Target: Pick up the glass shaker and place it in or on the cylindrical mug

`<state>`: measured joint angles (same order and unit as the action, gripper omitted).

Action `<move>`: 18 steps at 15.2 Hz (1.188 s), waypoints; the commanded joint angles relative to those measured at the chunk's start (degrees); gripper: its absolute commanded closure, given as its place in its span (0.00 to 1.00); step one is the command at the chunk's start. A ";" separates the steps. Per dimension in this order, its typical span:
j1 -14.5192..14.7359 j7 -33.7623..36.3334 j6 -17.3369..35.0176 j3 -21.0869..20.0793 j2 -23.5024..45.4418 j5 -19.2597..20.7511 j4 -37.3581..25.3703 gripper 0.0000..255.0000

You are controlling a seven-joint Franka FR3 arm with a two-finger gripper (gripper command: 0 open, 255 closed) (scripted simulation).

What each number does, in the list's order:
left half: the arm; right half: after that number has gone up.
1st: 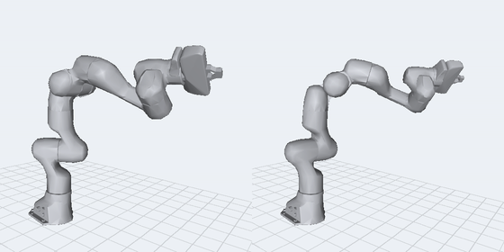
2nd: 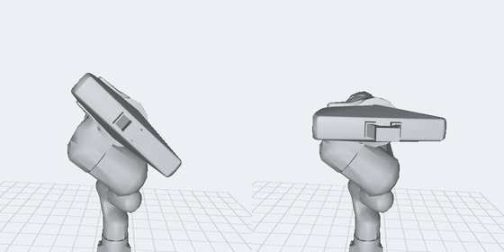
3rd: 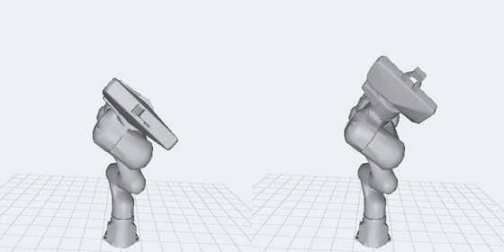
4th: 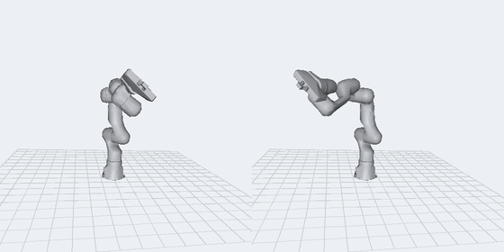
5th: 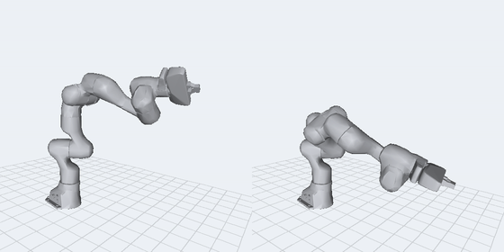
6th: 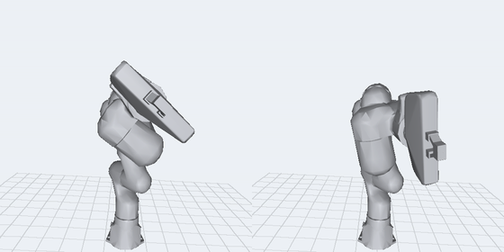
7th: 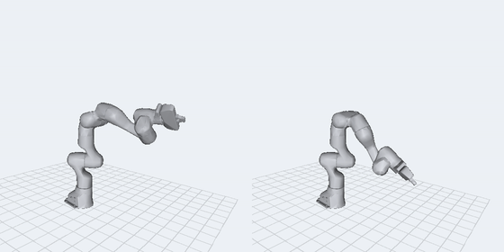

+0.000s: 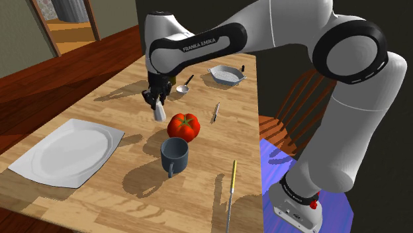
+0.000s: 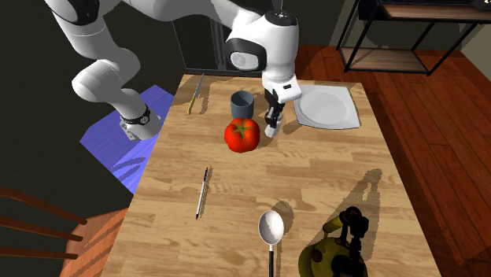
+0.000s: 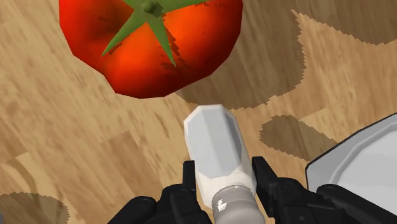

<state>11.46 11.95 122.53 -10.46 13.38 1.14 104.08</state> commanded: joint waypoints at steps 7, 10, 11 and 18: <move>-0.11 -0.21 -5.69 -0.09 -1.79 -0.40 -3.91 1.00; -0.12 -0.23 -7.87 -0.11 -2.22 -0.49 -5.66 1.00; -0.12 -0.24 -8.60 -0.12 -2.34 -0.51 -6.28 1.00; -0.09 -0.22 -13.50 -0.17 -2.83 -0.61 -10.70 1.00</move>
<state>11.35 11.71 109.67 -10.62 10.55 0.53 94.01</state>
